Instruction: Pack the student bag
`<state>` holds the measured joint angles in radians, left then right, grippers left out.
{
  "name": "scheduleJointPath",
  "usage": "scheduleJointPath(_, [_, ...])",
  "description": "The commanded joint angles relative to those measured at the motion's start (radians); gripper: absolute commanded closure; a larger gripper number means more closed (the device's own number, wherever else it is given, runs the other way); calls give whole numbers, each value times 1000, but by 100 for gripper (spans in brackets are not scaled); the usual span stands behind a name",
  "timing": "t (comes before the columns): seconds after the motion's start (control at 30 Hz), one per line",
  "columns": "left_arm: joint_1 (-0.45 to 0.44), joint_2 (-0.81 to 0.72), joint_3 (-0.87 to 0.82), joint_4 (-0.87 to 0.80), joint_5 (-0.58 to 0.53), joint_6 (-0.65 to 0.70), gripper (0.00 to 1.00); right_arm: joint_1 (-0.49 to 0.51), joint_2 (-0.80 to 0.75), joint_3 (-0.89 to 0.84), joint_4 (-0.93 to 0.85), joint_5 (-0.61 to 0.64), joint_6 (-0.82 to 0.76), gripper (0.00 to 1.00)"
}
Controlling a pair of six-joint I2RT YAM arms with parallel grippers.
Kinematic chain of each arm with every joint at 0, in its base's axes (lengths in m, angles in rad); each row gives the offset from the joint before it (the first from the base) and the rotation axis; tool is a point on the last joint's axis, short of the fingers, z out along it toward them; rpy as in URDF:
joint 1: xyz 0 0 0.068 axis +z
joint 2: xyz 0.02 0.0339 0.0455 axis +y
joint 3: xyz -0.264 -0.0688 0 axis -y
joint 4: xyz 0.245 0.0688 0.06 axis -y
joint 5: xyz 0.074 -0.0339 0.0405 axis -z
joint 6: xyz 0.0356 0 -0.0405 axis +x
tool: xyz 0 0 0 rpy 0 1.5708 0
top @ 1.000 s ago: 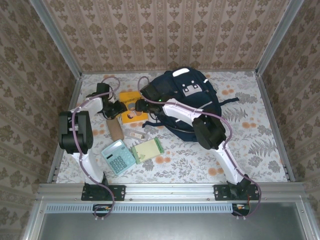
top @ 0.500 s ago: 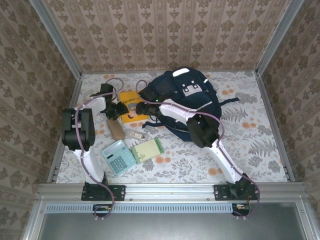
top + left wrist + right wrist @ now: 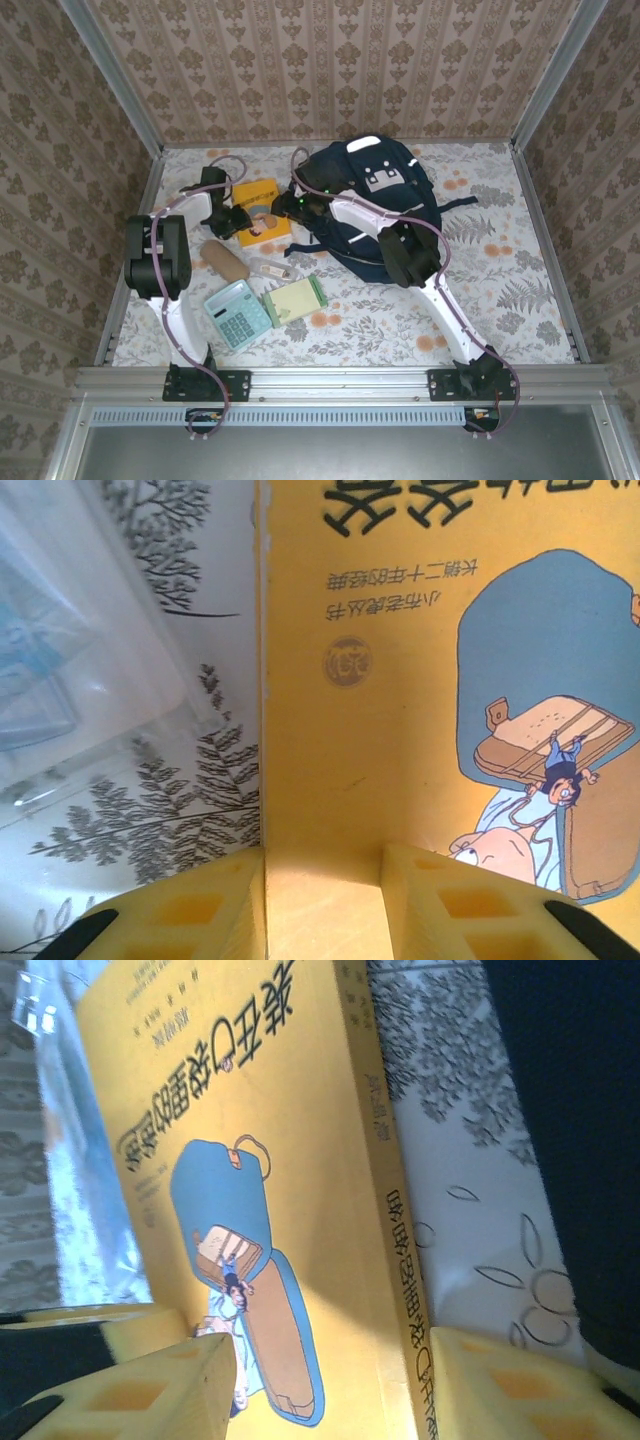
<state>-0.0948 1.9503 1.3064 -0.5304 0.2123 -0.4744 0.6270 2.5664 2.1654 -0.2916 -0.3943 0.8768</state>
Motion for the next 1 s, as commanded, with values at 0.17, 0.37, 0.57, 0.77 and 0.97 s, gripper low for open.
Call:
scheduleJointPath(0.17, [-38, 56, 10, -17, 100, 28, 66, 66, -38, -48, 453, -349, 187, 52])
scheduleJointPath(0.37, [-38, 61, 14, -22, 104, 36, 66, 68, -19, 10, 195, -301, 47, 55])
scheduleJointPath(0.57, [-39, 58, 13, -26, 102, 39, 66, 64, -51, -33, 97, -216, -16, 64])
scheduleJointPath(0.77, [-40, 40, 25, -36, 103, 38, 66, 49, -147, -171, 275, -179, 28, 100])
scheduleJointPath(0.97, [-40, -44, 58, -66, 99, 29, 57, 46, -264, -275, 379, -112, 25, 100])
